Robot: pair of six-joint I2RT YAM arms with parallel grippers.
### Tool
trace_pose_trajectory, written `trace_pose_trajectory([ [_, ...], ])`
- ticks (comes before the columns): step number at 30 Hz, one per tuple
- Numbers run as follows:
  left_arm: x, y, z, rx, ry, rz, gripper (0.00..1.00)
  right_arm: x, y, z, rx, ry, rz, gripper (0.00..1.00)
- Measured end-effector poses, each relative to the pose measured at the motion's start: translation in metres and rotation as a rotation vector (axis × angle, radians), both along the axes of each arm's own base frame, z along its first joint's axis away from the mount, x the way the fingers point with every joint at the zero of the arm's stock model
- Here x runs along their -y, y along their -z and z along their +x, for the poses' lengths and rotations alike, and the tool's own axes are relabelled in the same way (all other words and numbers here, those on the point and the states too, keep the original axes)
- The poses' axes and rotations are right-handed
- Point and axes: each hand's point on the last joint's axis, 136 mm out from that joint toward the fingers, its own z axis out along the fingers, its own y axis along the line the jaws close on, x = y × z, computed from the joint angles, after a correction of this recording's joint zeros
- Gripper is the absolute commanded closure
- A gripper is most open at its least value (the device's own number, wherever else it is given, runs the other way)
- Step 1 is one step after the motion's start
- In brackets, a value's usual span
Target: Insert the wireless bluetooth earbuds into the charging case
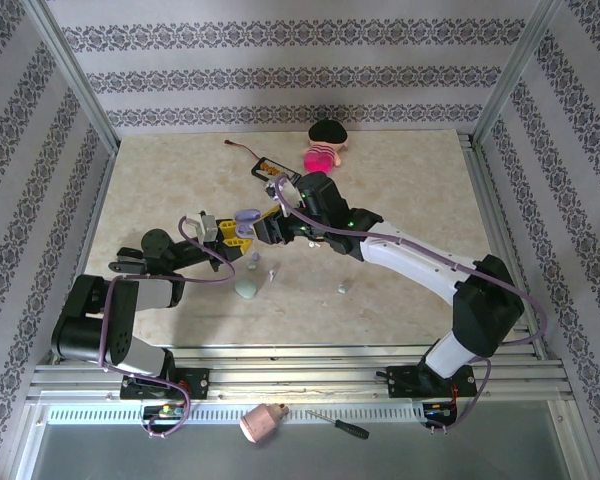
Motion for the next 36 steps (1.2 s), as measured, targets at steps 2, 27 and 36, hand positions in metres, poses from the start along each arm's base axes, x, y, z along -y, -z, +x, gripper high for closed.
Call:
trace_pose_trajectory([
  [2, 0.000, -0.001, 0.000, 0.004, 0.000, 0.000, 0.84, -0.001, 0.002, 0.001, -0.007, 0.001, -0.004, 0.56],
  [27, -0.001, 0.000, 0.000, 0.003, -0.010, 0.000, 0.85, 0.008, -0.012, -0.006, -0.033, -0.005, 0.105, 0.45],
  [36, -0.029, -0.008, 0.020, 0.025, -0.154, -0.011, 0.85, 0.050, 0.023, -0.007, -0.065, 0.133, 0.087, 0.45],
])
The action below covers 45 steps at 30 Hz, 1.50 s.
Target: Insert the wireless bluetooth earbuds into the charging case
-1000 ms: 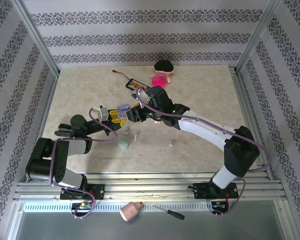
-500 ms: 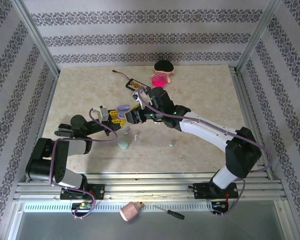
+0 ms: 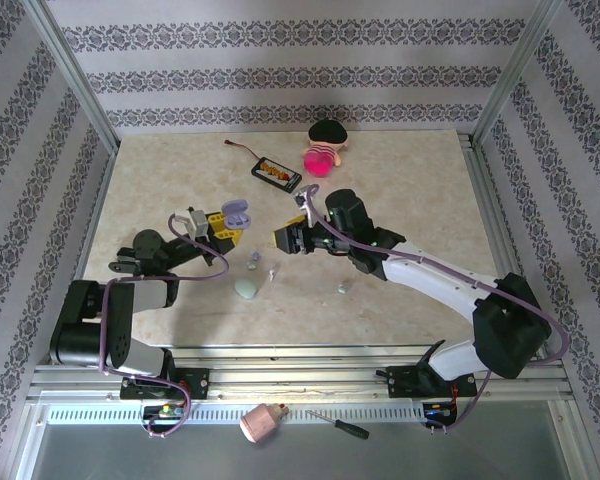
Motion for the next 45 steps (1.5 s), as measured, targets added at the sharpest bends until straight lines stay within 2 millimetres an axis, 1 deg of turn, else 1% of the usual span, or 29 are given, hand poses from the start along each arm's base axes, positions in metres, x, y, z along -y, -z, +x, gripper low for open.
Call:
trace_pose_trajectory([
  [3, -0.012, -0.007, 0.006, 0.021, -0.066, -0.001, 0.85, 0.006, 0.017, 0.008, -0.035, 0.056, -0.024, 0.48],
  [6, -0.021, -0.013, 0.010, 0.037, -0.113, 0.000, 0.85, 0.002, 0.037, 0.018, -0.089, 0.092, -0.044, 0.51],
  [11, -0.030, -0.020, 0.013, 0.058, -0.174, 0.007, 0.85, -0.017, 0.090, 0.035, -0.242, 0.132, -0.085, 0.56],
  [13, -0.032, -0.021, 0.013, 0.065, -0.187, 0.010, 0.85, -0.027, 0.107, 0.039, -0.289, 0.136, -0.097, 0.57],
  [15, -0.034, -0.021, 0.014, 0.070, -0.196, 0.012, 0.85, -0.040, 0.118, 0.040, -0.325, 0.124, -0.103, 0.57],
  [19, -0.033, -0.019, 0.013, 0.064, -0.196, 0.013, 0.85, -0.065, 0.132, 0.051, -0.366, 0.092, -0.102, 0.57],
  [22, -0.033, -0.015, 0.011, 0.056, -0.194, 0.013, 0.85, -0.080, 0.142, 0.060, -0.386, 0.069, -0.103, 0.58],
  [26, -0.032, -0.014, 0.009, 0.055, -0.188, 0.011, 0.85, -0.092, 0.158, 0.066, -0.420, 0.041, -0.118, 0.59],
  [29, -0.031, -0.014, 0.007, 0.061, -0.175, 0.007, 0.85, -0.097, 0.169, 0.065, -0.444, 0.011, -0.134, 0.64],
  [32, -0.030, -0.015, 0.007, 0.066, -0.166, 0.002, 0.85, -0.097, 0.177, 0.056, -0.484, -0.019, -0.146, 0.65],
  [35, -0.030, -0.014, 0.006, 0.065, -0.163, -0.002, 0.84, -0.097, 0.178, 0.048, -0.503, -0.052, -0.146, 0.66],
  [37, -0.030, -0.015, 0.006, 0.067, -0.162, -0.004, 0.85, -0.094, 0.182, 0.043, -0.503, -0.066, -0.151, 0.67],
  [38, -0.030, -0.016, 0.006, 0.071, -0.161, -0.004, 0.85, -0.092, 0.180, 0.041, -0.504, -0.071, -0.149, 0.68],
  [45, -0.031, -0.017, 0.006, 0.074, -0.161, -0.006, 0.84, -0.071, 0.182, 0.016, -0.537, -0.081, -0.190, 0.71],
])
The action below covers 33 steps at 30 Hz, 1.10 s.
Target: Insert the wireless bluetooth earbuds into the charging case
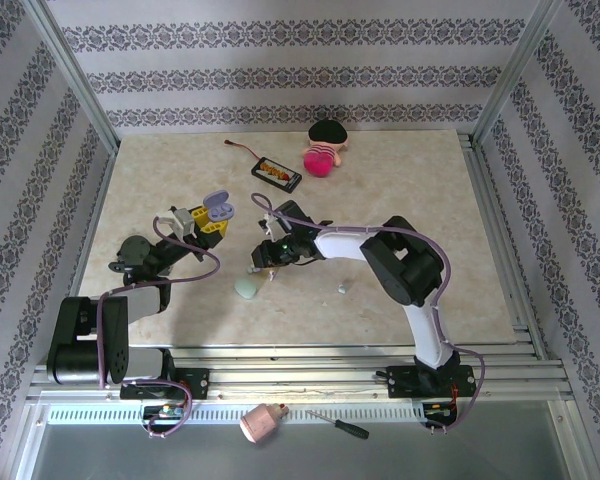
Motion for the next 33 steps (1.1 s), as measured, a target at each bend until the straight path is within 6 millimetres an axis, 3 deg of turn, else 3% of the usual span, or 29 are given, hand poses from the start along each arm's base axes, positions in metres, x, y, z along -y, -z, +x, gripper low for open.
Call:
trace_pose_trajectory([
  [9, 0.000, 0.001, 0.000, -0.002, 0.002, 0.001, 0.85, 0.014, -0.006, -0.002, 0.140, -0.058, -0.102, 0.67],
  [13, -0.003, 0.002, 0.003, -0.009, -0.017, -0.006, 0.86, 0.009, -0.012, -0.011, 0.268, -0.172, -0.134, 0.66],
  [18, -0.024, 0.010, 0.014, -0.062, -0.085, -0.035, 0.86, 0.001, -0.016, -0.020, 0.366, -0.297, -0.165, 0.64],
  [23, -0.027, 0.010, 0.016, -0.071, -0.099, -0.046, 0.86, -0.013, -0.024, -0.007, 0.437, -0.339, -0.165, 0.61],
  [33, -0.027, 0.012, 0.015, -0.078, -0.098, -0.049, 0.86, -0.012, 0.004, -0.008, 0.414, -0.399, -0.212, 0.56],
])
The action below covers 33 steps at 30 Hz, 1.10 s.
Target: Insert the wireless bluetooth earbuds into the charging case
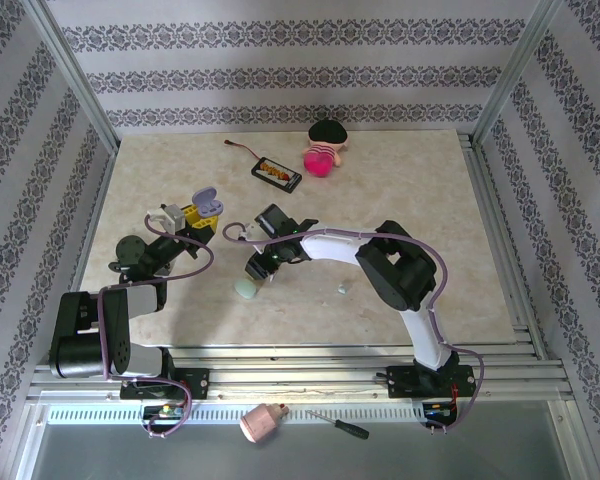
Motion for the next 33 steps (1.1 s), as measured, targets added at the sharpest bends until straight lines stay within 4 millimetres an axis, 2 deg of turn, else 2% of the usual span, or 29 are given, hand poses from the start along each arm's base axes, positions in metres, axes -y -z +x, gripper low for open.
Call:
trace_pose_trajectory([
  [12, -0.002, 0.000, 0.001, -0.001, -0.006, -0.001, 0.86, 0.003, 0.003, -0.003, -0.003, -0.012, -0.018, 0.73],
  [20, -0.002, 0.000, 0.000, -0.001, -0.006, 0.000, 0.86, 0.006, 0.000, -0.001, 0.010, 0.017, -0.020, 0.74],
  [25, -0.001, 0.000, -0.001, -0.001, 0.000, 0.001, 0.86, 0.026, -0.007, 0.000, -0.010, 0.088, -0.008, 0.73],
  [29, 0.000, 0.001, -0.002, -0.002, 0.009, 0.002, 0.85, 0.052, -0.012, 0.013, -0.018, 0.179, 0.005, 0.73],
  [33, 0.002, 0.001, -0.003, -0.005, 0.024, 0.002, 0.85, 0.079, -0.010, 0.017, -0.027, 0.260, -0.006, 0.71],
])
